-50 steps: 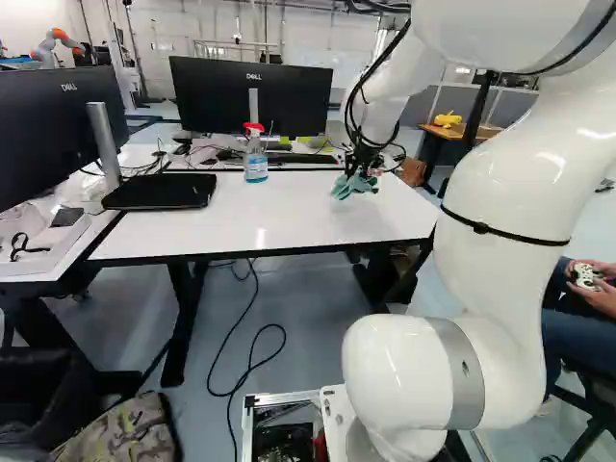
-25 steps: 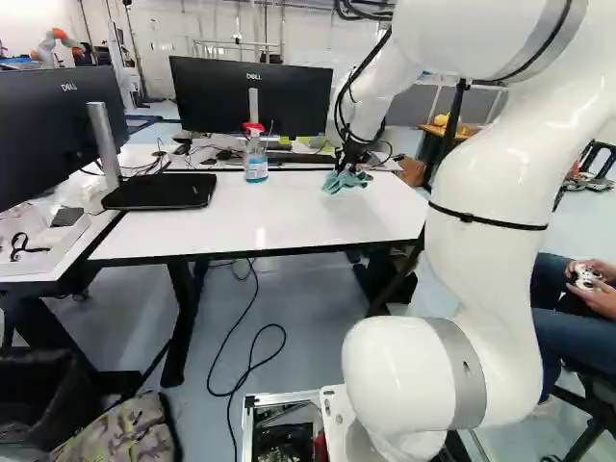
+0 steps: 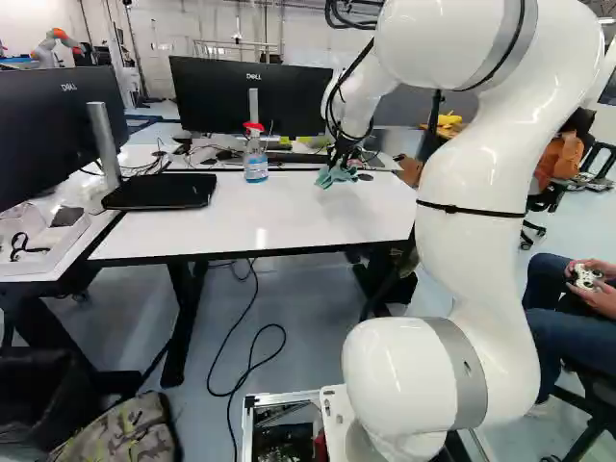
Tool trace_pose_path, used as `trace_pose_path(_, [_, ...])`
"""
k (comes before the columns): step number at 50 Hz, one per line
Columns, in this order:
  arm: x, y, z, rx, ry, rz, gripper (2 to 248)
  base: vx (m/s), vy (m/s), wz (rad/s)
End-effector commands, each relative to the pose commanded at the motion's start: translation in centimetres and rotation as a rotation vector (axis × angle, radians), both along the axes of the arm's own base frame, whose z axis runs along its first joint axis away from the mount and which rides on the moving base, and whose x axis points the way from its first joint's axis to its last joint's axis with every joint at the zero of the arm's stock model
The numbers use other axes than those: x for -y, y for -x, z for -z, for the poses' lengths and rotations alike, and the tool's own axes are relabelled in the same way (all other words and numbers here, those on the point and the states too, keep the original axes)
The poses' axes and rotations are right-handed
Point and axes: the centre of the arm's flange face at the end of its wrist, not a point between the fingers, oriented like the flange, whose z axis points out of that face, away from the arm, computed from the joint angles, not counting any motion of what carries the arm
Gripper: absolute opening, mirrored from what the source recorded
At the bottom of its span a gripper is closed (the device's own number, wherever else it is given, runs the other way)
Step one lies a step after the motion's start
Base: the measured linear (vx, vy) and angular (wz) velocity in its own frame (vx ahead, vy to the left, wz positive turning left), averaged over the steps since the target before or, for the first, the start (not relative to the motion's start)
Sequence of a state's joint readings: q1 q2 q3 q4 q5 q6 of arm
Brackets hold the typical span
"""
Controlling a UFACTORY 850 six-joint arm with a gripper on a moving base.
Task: Clean the table with the green towel
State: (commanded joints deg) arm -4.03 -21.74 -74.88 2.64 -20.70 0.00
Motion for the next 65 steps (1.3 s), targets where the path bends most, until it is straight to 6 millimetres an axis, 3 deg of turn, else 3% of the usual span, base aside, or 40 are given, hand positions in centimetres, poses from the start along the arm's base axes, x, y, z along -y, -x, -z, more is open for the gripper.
trace_pose_path(7, [-1.1,0.0,0.0,0.0,0.0,-0.018,57,0.0,0.0,0.0])
trace_pose_path(19, [-1.1,0.0,0.0,0.0,0.0,-0.018,65,0.0,0.0,0.0])
trace_pose_path(20, [-1.1,0.0,0.0,0.0,0.0,-0.018,97,0.0,0.0,0.0])
trace_pose_path(24, [-1.1,0.0,0.0,0.0,0.0,-0.018,97,0.0,0.0,0.0])
trace_pose_path(25, [-1.1,0.0,0.0,0.0,0.0,-0.018,132,0.0,0.0,0.0])
trace_pose_path(29, [-1.1,0.0,0.0,0.0,0.0,-0.018,132,0.0,0.0,0.0])
trace_pose_path(30, [-1.1,0.0,0.0,0.0,0.0,-0.018,166,0.0,0.0,0.0])
trace_pose_path(35, [-1.1,0.0,0.0,0.0,0.0,-0.018,166,0.0,0.0,0.0])
trace_pose_path(36, [-1.1,0.0,0.0,0.0,0.0,-0.018,203,0.0,0.0,0.0])
trace_pose_path(40, [-1.1,0.0,0.0,0.0,0.0,-0.018,203,0.0,0.0,0.0])
trace_pose_path(41, [-1.1,0.0,0.0,0.0,0.0,-0.018,240,0.0,0.0,0.0])
trace_pose_path(65, [-1.2,0.4,0.2,0.011,0.002,-0.018,247,0.0,0.0,0.0])
